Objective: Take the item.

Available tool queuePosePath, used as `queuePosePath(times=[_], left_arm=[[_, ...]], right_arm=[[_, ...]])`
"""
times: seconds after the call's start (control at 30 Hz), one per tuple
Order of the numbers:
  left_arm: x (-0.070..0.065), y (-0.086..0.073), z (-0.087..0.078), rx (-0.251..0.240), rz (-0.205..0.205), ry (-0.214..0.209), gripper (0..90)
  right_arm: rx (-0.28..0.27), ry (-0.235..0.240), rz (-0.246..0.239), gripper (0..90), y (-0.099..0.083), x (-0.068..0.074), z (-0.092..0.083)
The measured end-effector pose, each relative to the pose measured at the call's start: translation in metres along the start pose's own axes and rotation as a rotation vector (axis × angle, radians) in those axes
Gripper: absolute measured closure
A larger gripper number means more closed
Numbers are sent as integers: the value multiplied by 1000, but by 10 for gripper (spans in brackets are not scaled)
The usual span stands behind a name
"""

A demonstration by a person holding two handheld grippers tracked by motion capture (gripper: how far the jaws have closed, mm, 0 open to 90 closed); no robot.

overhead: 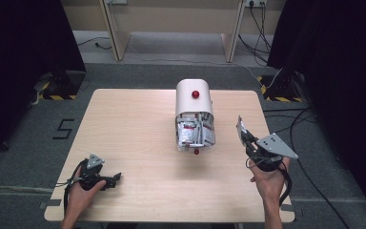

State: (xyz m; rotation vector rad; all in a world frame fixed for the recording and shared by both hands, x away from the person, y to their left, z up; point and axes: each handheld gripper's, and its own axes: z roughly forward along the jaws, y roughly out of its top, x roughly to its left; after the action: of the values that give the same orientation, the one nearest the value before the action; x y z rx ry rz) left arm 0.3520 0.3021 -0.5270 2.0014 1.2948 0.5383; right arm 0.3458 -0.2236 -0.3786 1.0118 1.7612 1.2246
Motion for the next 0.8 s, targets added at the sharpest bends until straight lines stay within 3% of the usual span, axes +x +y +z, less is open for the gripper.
queuePosePath(times=[0.8], left_arm=[[0,0,0,0,0,0,0]], right_arm=[[90,-30,8,856,-31,-11,22]])
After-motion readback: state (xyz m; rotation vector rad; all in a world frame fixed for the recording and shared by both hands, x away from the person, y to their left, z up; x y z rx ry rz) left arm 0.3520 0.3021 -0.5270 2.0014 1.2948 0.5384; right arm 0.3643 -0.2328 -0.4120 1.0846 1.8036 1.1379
